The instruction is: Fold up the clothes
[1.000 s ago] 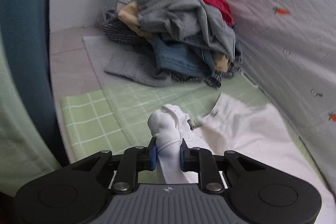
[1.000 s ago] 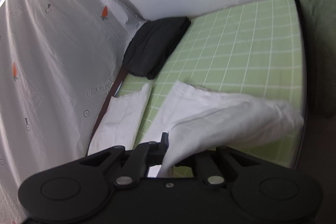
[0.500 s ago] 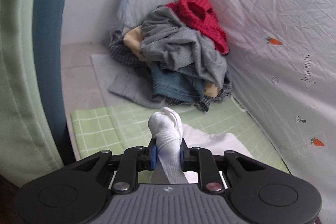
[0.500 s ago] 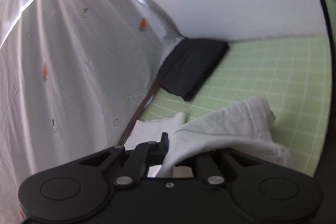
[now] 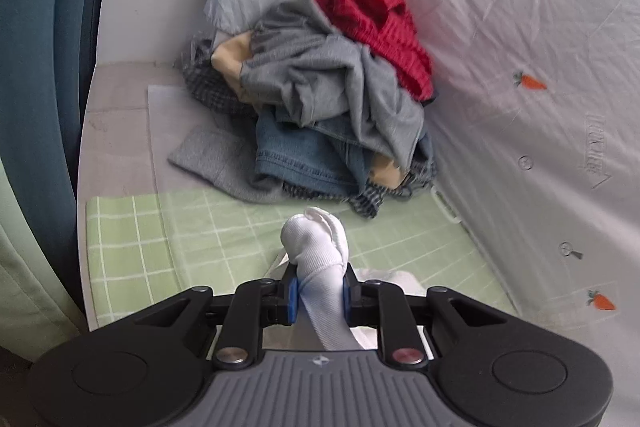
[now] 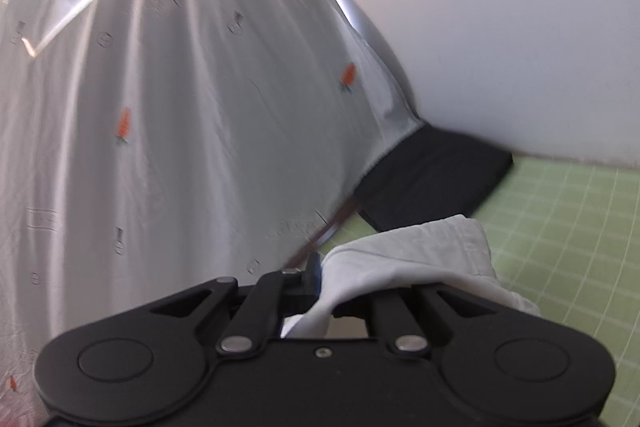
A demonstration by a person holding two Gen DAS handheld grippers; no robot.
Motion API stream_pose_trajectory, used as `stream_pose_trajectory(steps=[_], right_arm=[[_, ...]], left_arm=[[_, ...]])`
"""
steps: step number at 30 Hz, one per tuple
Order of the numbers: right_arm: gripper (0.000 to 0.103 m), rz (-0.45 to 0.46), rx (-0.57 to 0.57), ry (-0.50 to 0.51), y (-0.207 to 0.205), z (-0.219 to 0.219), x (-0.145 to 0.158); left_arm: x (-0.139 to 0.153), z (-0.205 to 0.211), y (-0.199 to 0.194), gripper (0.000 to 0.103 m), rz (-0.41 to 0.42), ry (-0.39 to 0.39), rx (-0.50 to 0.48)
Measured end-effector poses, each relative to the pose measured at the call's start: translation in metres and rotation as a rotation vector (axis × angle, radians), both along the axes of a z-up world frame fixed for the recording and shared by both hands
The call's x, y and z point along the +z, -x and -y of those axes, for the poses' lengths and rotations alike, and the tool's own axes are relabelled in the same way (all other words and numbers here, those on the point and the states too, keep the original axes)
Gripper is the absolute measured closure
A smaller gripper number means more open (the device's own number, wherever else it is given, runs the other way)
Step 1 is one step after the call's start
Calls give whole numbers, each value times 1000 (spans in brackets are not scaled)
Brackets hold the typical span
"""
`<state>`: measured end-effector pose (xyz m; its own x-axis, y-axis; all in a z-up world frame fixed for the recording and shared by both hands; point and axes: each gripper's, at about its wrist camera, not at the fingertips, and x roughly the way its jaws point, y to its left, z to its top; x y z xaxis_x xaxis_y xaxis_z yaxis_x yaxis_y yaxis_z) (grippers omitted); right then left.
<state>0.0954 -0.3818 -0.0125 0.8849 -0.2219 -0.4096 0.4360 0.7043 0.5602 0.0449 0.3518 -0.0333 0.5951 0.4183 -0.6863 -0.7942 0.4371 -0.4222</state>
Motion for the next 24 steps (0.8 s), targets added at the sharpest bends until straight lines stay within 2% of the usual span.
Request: stream_pose_trajectory(steps=[3, 5, 10, 12, 14, 16, 17, 18, 19, 20, 21, 23, 24], right_arm=[[99, -53, 27, 24, -35, 2, -13], [99, -77, 41, 57, -67, -2, -15], [99, -145, 98, 73, -182, -21, -24], [96, -176, 177, 109, -241, -33, -35], [93, -265, 268, 162, -299, -51, -50], [83, -316, 340, 190, -324, -66, -57], [70, -334, 374, 200, -331, -73, -59], [56, -330, 387, 222, -328, -79, -61], [45, -307, 384, 253, -317, -83, -64], [24, -301, 371, 298, -304, -86, -68], [19, -316, 352, 352, -289, -88, -73], [19, -401, 309, 438, -267, -87, -87], [19, -442, 285, 449, -256, -82, -95]], left_arm=[[-16, -6, -22, 81, -3, 52, 25], [-20, -5, -46, 81, -18, 41, 13], [-37, -20, -111, 80, -37, 68, 24], [-47, -27, -144, 73, -70, 67, 42], [-51, -29, -170, 61, -117, 46, 57], [-45, -23, -183, 50, -121, -12, 31], [-41, -18, -185, 35, -111, -57, 3], [-36, -13, -188, 27, -100, -101, -24], [-38, -3, -190, 21, -114, -107, -68], [-40, 6, -193, 21, -129, -113, -111], [-42, 16, -195, 21, -143, -119, -155], [-46, 35, -200, 21, -171, -130, -241], [-49, 45, -202, 21, -185, -136, -285]])
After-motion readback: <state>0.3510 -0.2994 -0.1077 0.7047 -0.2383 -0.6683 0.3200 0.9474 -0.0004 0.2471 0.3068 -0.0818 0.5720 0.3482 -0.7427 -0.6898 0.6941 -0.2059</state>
